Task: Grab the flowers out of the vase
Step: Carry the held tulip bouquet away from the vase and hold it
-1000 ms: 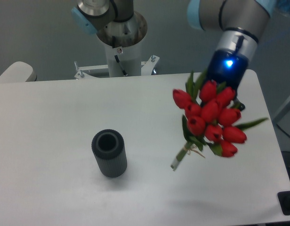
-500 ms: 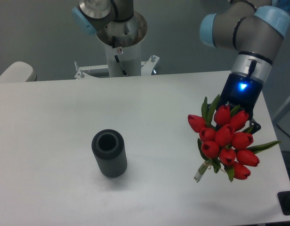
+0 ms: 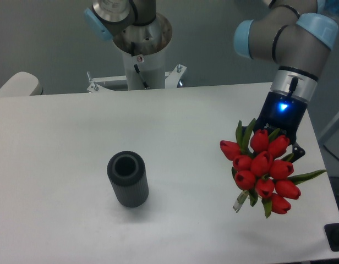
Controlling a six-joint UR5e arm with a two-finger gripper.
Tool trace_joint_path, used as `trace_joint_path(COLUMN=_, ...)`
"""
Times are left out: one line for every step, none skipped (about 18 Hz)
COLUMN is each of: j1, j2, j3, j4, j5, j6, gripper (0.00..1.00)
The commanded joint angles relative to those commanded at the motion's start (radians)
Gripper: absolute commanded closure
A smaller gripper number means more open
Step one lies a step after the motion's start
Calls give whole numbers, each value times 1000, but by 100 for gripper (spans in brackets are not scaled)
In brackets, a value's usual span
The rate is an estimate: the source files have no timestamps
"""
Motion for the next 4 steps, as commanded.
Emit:
trace_joint_path(j1=0, j2=0, j3=-2, j4=2, j5=0, j6=2, gripper=72)
trace_joint_path(j1=0, j2=0, j3=0, j4=0, j5=0, j6=0, gripper=72)
trace_joint_path(j1=0, j2=2, j3=0, j4=0, j5=2, j6=0, gripper=72)
trace_joint_path(j1=0, j2=2, j3=-2, j4=0, j5=5, j6=0, gripper=72)
